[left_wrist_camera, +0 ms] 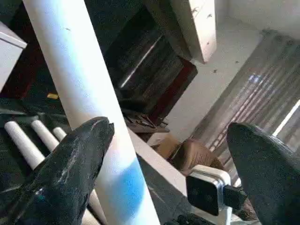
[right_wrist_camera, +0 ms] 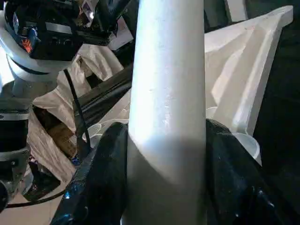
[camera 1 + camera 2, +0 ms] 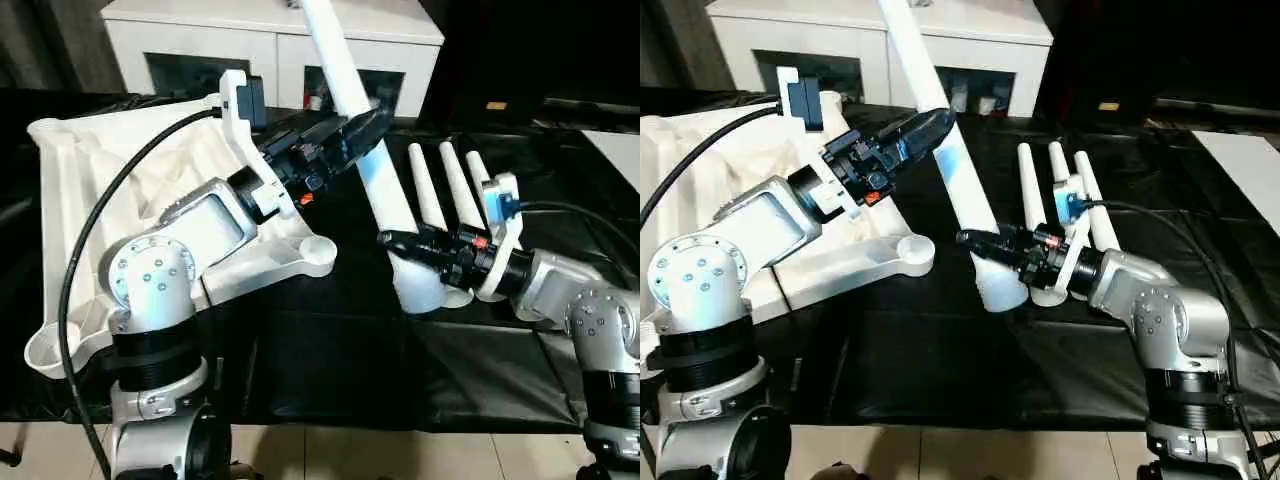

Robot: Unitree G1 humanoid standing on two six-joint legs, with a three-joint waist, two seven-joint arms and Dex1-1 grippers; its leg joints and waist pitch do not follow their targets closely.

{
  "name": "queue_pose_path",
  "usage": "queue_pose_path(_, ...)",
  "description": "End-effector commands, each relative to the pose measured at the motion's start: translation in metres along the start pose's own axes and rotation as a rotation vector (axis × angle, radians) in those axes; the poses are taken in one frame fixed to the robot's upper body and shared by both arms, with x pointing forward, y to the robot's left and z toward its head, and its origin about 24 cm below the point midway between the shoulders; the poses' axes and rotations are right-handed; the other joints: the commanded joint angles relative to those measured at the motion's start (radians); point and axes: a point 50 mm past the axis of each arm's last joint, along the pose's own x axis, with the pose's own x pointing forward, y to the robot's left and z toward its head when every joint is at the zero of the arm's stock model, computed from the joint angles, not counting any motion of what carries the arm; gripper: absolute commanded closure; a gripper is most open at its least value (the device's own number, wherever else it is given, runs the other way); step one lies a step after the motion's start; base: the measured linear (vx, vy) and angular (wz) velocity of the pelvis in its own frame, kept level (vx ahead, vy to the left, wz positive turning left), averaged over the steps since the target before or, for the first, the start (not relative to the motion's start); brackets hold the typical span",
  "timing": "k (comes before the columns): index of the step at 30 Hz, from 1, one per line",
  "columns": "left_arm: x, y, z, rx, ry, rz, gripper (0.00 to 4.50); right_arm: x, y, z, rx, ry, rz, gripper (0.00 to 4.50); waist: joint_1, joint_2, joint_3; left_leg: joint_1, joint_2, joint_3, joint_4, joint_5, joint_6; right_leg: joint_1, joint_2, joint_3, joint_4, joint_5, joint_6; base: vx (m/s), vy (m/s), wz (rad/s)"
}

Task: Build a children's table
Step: Pick table leg

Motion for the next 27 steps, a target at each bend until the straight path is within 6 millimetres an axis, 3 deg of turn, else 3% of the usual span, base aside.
queue_pose_path(1,0.005,0.003,-0.008,-0.010,0.060,0.041,0.00,0.006,0.020,0.014,-0.077,-0.030,0.114,2.63,0.001,-0.002,-0.071,0.007,0.047,-0.017,-0.067,-0.034,0.046,0.060,-0.075,0.047,-0.081,-0.071,-0.217,0.000,0.000,0.00)
queue_pose_path(13,0.005,0.011,-0.010,-0.041,0.055,0.112,0.00,0.008,0.023,0.020,-0.107,-0.048,0.105,2.63,-0.001,-0.001,-0.069,0.006,0.046,-0.018,-0.068,-0.052,0.040,0.060,-0.075,0.048,-0.086,-0.101,-0.192,0.000,0.000,0.00)
queue_pose_path(15,0.004,0.013,-0.009,-0.046,0.048,0.118,0.00,0.008,0.022,0.022,-0.112,-0.051,0.102,2.63,-0.002,0.003,-0.070,0.007,0.048,-0.019,-0.069,-0.052,0.042,0.058,-0.075,0.047,-0.088,-0.106,-0.189,0.000,0.000,0.00)
queue_pose_path(19,0.002,0.011,-0.008,-0.046,0.052,0.099,0.00,0.008,0.023,0.023,-0.127,-0.042,0.109,2.64,-0.001,0.005,-0.071,0.009,0.049,-0.019,-0.070,-0.048,0.032,0.057,-0.076,0.047,-0.084,-0.076,-0.211,0.000,0.000,0.00)
queue_pose_path(25,0.003,0.006,-0.003,-0.088,0.007,0.054,0.00,0.010,0.022,0.015,-0.136,0.010,0.081,2.64,0.000,0.003,-0.070,0.006,0.048,-0.018,-0.069,-0.047,0.031,0.061,-0.078,0.047,-0.084,-0.071,-0.214,0.000,0.000,0.00)
queue_pose_path(27,0.002,0.004,-0.002,-0.103,0.000,0.032,0.00,0.016,0.016,0.008,-0.220,0.082,-0.009,2.64,0.000,0.004,-0.069,0.006,0.049,-0.019,-0.070,-0.051,0.018,0.059,-0.079,0.047,-0.085,-0.084,-0.210,0.000,0.000,0.00)
